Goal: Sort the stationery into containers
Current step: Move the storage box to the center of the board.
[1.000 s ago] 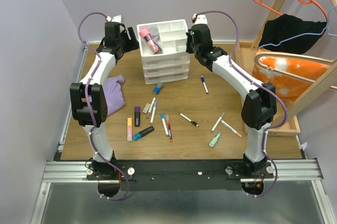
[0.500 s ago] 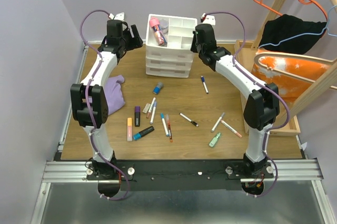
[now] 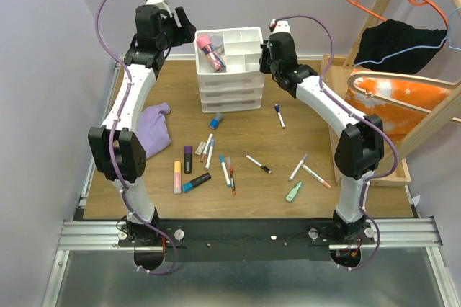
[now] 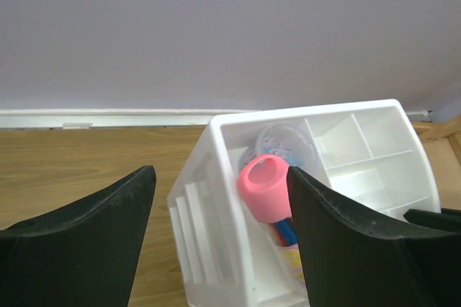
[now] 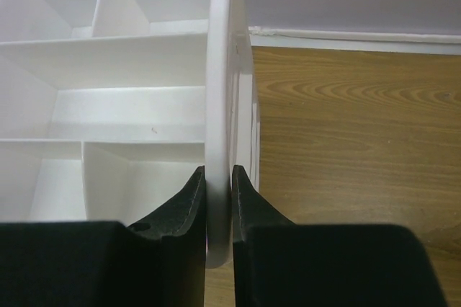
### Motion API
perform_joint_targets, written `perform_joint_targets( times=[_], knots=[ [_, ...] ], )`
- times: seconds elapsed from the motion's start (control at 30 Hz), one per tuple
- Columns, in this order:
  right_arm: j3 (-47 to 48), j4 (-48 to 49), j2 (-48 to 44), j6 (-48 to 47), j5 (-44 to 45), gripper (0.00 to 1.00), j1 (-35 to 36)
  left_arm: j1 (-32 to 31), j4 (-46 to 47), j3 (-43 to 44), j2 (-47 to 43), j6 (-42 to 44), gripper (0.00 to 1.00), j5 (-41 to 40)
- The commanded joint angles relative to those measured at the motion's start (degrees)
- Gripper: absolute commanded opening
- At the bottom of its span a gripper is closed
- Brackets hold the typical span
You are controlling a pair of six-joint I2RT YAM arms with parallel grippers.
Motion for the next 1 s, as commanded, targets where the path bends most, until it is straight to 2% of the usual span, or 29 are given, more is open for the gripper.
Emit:
perform_joint_targets(
  times=[0.0,0.03,0.13,0.27,0.37,0.4,0.43,0.47,0.53,0.57,0.6,0.67,0.87,0.97],
  knots=[
    [-1.01,-1.52,-2.74,3.53,-4.18,0.27,-0.35,-1.3,-1.79,0.91,-3.66,-2.44,0.79,-0.45],
    [-0.49,-1.7,-2.48,3.71,-5.24,0.37,-0.35,-1.39,-2.05,0.83,-3.84,-3.15,0.78,0.25],
    [1.0,-1.61,-2.48,4.15,-6.3,0.5,-0.35,-1.48,-2.41,-0.93,-4.98,-6.04,0.74,1.65],
    [3.99,-1.26,-4.05,1.96,-8.58,0.54,-0.17,-1.3,-1.44,-4.35,-5.6,-9.04,0.71,4.9],
    [5.75,-0.3,-5.55,-2.52,-12.18,0.54,0.97,-0.6,1.19,-5.85,-4.9,-11.5,0.6,8.15],
    [5.93,0.4,-6.33,-4.88,-13.32,0.54,1.84,-0.42,2.5,-5.86,-4.72,-12.03,0.53,8.86],
    [6.11,0.84,-6.6,-6.03,-16.73,0.52,2.28,0.01,3.3,-5.94,-4.29,-12.64,0.5,9.65],
    [6.28,1.11,-6.61,-7.17,-18.5,0.41,2.81,0.28,4.26,-6.03,-3.24,-13.87,0.47,10.88],
    [7.07,1.29,-5.91,-10.16,-23.23,0.26,4.57,0.98,7.08,-5.94,-2.27,-14.67,0.35,14.13],
    [7.34,1.2,-5.47,-10.96,-24.66,0.14,5.18,1.16,7.78,-5.33,-1.3,-14.67,0.32,14.84],
    [8.12,0.68,-4.85,-12.01,-25.63,0.1,6.23,1.33,8.83,-4.89,-0.69,-14.5,0.26,16.06],
    [9.35,-0.29,-2.92,-11.93,-27.13,0.01,7.03,1.95,9.89,-4.28,0.28,-14.67,0.24,16.78],
    [10.24,-0.91,-0.37,-12.02,-27.75,0.0,9.76,2.65,10.69,-3.31,2.65,-13.88,0.18,17.65],
    [10.68,-1.0,0.77,-11.84,-27.22,0.01,10.29,2.83,11.3,-2.26,3.88,-13.79,0.1,18.53]
  ],
)
